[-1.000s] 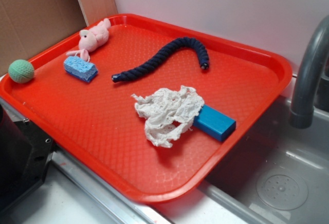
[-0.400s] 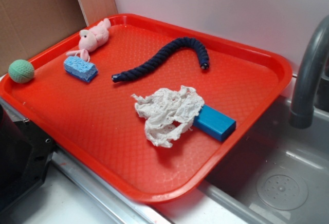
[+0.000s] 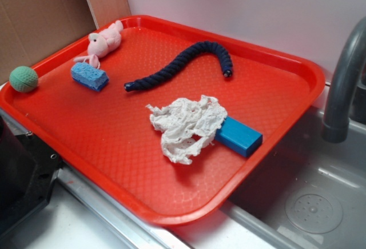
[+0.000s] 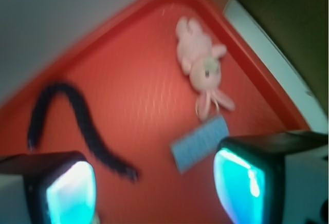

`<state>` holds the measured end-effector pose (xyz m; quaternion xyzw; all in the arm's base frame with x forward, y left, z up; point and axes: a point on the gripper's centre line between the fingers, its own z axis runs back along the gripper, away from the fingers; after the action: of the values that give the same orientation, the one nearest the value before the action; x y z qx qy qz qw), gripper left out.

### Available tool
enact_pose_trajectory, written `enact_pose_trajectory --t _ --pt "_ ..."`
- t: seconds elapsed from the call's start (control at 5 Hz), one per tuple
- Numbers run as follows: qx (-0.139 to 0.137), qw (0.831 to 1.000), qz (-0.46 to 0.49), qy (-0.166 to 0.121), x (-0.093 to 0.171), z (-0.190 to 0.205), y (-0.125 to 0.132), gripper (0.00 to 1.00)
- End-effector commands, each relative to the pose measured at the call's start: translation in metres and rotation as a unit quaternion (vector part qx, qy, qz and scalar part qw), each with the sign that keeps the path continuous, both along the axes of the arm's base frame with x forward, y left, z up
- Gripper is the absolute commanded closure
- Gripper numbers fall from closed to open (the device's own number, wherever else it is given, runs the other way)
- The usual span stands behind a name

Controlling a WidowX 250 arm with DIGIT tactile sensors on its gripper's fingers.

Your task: Grab the pink bunny.

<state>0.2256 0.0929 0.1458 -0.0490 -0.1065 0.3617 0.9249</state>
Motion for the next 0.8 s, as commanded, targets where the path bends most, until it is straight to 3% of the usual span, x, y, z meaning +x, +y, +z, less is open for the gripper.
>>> enact_pose_trajectory --t 0.0,0.2,0.6 --pt "0.021 0.998 0.059 -0.019 0.027 -0.041 0.061 0.00" --pt "0.035 0.998 0.048 0.014 0.048 -0.063 0.066 0.00" --pt "0.051 0.998 0.016 0.040 0.066 -0.089 0.061 0.00"
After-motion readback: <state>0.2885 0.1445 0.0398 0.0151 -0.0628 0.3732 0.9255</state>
